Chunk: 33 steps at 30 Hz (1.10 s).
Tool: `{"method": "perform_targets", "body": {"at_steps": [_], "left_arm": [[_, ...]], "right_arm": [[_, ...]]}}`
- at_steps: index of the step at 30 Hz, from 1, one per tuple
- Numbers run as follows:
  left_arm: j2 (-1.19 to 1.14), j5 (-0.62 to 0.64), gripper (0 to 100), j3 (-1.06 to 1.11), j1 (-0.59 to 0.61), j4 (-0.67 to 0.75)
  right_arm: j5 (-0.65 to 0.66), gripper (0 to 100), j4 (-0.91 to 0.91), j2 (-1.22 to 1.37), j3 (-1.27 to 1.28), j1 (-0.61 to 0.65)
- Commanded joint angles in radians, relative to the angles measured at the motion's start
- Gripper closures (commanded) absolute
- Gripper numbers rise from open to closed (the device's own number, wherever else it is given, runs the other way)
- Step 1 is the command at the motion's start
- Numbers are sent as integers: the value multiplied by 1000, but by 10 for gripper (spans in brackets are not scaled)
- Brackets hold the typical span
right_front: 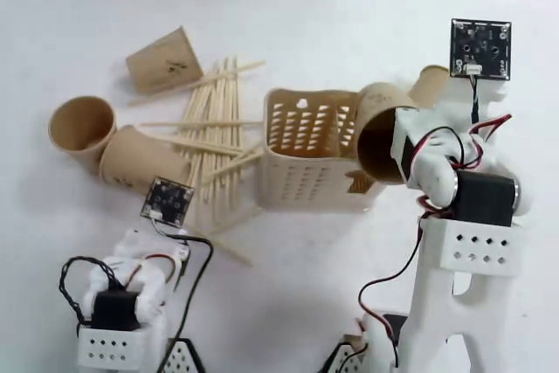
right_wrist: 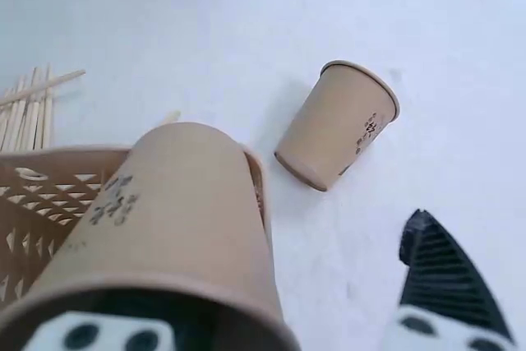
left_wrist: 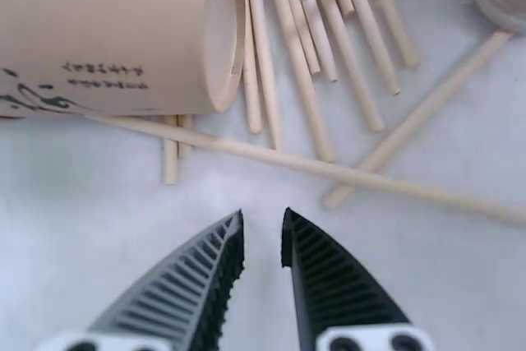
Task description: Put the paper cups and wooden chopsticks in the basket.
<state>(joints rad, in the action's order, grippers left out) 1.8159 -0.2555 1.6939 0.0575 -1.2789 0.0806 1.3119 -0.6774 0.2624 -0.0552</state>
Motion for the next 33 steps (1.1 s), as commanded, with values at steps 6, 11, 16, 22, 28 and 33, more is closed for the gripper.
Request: {"method": "perform_targets", "body": {"at_steps": [6,11,16,22,28,33], "left_arm": [[5,-3,905,0,5,-5],[5,-3,905,0,5,-5],[5,-3,905,0,5,-5],[5,-3,905,0,5,-5],[5,-3,905,0,5,-5],[5,-3,905,0,5,-5]], "right_arm": [[-3,690,-27,-44,-149,101],[-3,690,-127,-33,-143,124],[-3,690,-134,-44,-98,122],[-3,690,-56,-44,-87,124],[-3,690,-42,-44,-109,124],[-3,690,35,-42,-109,119]]}}
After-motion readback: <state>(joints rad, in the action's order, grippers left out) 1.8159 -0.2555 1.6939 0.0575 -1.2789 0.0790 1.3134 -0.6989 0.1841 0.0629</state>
